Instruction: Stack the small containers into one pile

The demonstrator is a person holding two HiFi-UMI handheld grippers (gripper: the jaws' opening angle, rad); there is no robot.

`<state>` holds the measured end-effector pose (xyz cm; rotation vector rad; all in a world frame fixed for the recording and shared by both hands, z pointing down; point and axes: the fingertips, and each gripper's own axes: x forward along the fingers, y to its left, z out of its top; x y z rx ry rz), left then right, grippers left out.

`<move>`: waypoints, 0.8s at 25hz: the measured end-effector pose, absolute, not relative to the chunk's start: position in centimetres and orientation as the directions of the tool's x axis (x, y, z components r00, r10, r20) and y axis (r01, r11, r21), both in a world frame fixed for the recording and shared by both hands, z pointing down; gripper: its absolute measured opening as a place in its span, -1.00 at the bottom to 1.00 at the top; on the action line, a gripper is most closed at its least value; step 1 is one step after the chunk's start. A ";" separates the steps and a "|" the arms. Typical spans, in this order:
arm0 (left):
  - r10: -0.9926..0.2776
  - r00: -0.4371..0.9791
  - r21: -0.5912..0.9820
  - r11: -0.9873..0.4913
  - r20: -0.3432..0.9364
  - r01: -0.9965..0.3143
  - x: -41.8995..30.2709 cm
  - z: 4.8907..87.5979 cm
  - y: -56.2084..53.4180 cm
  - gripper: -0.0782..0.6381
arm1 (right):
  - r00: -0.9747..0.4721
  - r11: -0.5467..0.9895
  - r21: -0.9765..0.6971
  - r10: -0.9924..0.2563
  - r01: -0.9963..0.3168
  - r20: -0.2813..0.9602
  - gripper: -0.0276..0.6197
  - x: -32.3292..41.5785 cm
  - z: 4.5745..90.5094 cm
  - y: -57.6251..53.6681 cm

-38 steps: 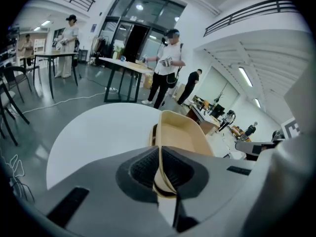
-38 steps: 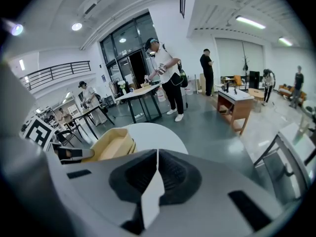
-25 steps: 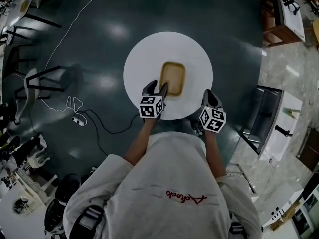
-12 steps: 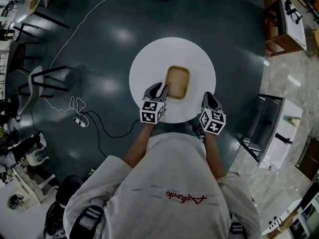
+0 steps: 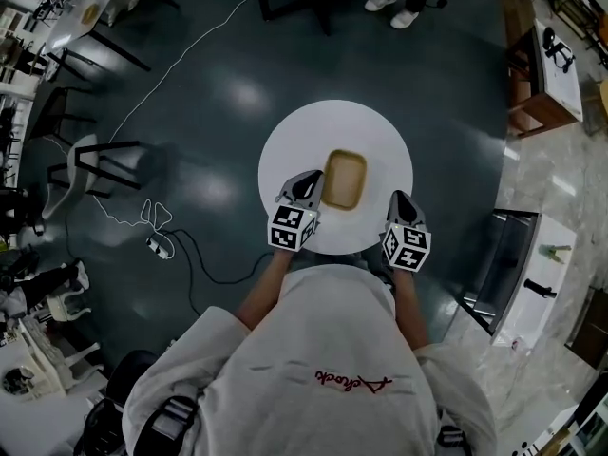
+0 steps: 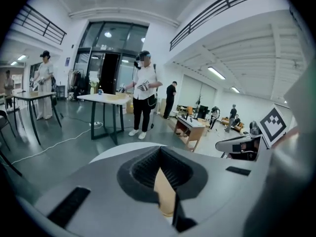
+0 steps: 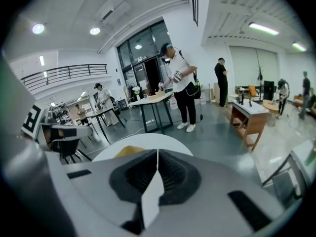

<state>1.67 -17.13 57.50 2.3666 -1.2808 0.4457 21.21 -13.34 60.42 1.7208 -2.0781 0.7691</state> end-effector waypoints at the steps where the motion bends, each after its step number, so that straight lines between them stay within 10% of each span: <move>1: -0.724 0.527 0.196 -0.496 0.445 -0.846 1.5 56.6 -17.5 -0.76 | -0.213 0.137 -0.175 -0.801 -0.975 0.559 -0.84 21.2 59.8 -13.6; 20: -0.812 0.540 0.115 -0.528 0.219 -0.841 -2.5 44.1 -21.8 -0.76 | -0.206 0.209 -0.027 -0.927 -0.978 0.313 -0.85 19.1 46.9 -17.8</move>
